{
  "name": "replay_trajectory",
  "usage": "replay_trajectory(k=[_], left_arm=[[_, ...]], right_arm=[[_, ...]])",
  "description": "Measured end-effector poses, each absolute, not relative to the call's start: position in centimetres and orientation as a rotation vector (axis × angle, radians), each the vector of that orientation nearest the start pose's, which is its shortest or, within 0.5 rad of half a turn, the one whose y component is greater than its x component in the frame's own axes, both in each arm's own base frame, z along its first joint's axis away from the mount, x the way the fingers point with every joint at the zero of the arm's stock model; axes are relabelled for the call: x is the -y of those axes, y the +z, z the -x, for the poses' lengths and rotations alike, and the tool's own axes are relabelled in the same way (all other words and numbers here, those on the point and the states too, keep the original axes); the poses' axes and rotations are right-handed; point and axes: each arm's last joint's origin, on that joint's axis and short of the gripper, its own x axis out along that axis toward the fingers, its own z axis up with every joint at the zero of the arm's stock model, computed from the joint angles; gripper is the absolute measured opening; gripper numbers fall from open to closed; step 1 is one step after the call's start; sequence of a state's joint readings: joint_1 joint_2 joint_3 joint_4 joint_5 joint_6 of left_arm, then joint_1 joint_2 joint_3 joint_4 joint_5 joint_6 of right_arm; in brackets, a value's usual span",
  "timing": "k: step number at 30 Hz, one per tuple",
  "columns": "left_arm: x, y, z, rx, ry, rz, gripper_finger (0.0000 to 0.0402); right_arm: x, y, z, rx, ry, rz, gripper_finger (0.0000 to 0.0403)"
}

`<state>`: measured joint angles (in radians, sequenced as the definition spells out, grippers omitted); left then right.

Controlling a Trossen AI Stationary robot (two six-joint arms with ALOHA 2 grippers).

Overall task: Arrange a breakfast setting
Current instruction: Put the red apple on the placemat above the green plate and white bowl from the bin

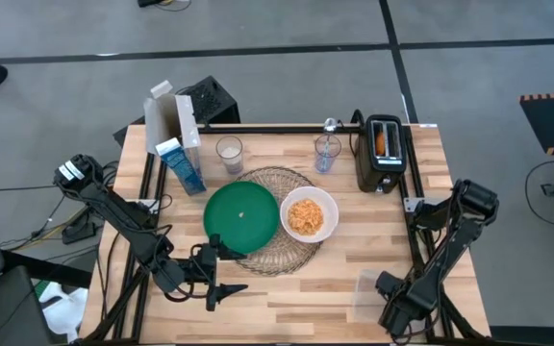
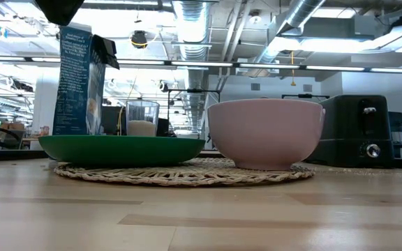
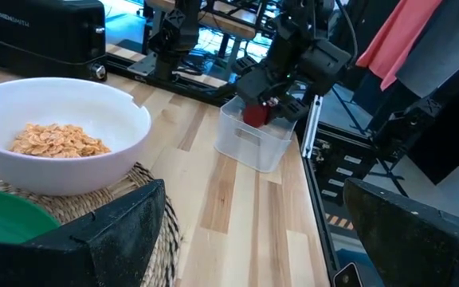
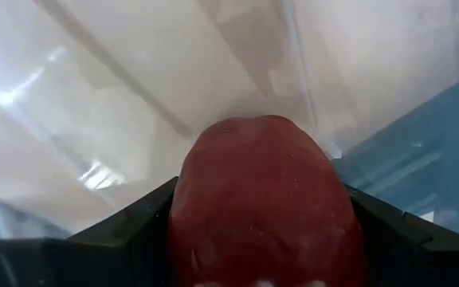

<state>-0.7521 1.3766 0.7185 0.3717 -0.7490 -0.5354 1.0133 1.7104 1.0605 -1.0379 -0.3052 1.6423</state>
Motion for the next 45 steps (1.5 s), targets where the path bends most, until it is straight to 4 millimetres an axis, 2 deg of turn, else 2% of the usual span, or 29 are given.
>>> replay_trajectory(k=[6,12,22,29,33,37,40,45], left_arm=[[18.0,23.5,-22.2,-0.203,0.053,0.338,0.0369],[18.0,23.5,-22.2,-0.203,0.053,0.338,0.0369],[18.0,23.5,-22.2,-0.203,0.053,0.334,0.0369],[18.0,23.5,-22.1,-0.206,0.053,0.331,0.0369],[18.0,23.2,-22.2,-0.22,0.058,0.322,0.0369],[18.3,22.1,-22.7,-0.237,0.081,0.291,0.0369],[18.2,21.1,-23.4,-0.256,0.104,0.253,0.0369],[18.0,19.8,-24.2,-0.308,0.08,0.189,0.0369]], right_arm=[[-24.1,19.3,-14.4,-1.784,-0.518,-0.505,0.0303],[-24.1,22.8,-15.4,-1.701,-0.467,-0.494,0.0305],[-23.1,28.3,-19.3,-1.447,-0.333,-0.431,0.0306],[-21.5,29.2,-22.1,-1.327,-0.251,-0.351,0.0306],[-20.4,29.3,-23.3,-1.302,-0.228,-0.298,0.0306],[-18.8,29.3,-24.9,-1.275,-0.216,-0.252,0.0306],[-17.0,29.7,-26.3,-1.249,-0.218,-0.21,0.0306],[-13.2,31.5,-29.1,-1.167,-0.205,-0.15,0.0306]])
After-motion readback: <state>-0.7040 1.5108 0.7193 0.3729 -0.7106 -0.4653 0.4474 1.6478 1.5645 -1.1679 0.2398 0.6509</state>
